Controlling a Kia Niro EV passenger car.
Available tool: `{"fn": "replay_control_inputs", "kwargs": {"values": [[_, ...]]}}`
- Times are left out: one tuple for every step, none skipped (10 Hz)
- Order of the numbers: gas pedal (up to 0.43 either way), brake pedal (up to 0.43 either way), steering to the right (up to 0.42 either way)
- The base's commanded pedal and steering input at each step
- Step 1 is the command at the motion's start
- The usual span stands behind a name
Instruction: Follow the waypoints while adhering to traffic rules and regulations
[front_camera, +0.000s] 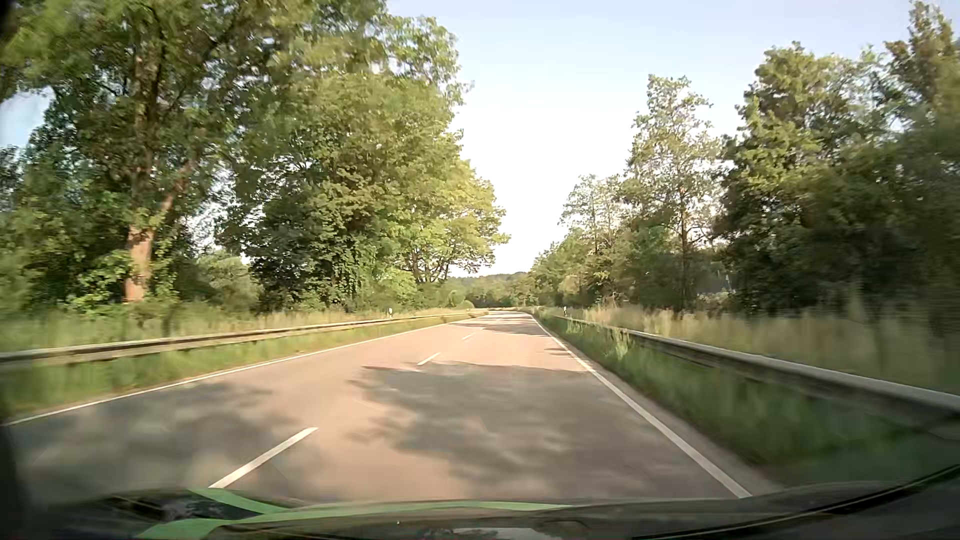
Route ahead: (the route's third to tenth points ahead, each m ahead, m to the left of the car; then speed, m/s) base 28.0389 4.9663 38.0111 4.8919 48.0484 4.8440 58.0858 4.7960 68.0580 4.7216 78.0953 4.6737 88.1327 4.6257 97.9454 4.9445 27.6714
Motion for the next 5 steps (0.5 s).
{"fn": "replay_control_inputs", "kwargs": {"values": [[0.138, 0.000, 0.000], [0.138, 0.000, 0.000], [0.157, 0.000, 0.000], [0.177, 0.000, 0.000], [0.197, 0.000, 0.000]]}}
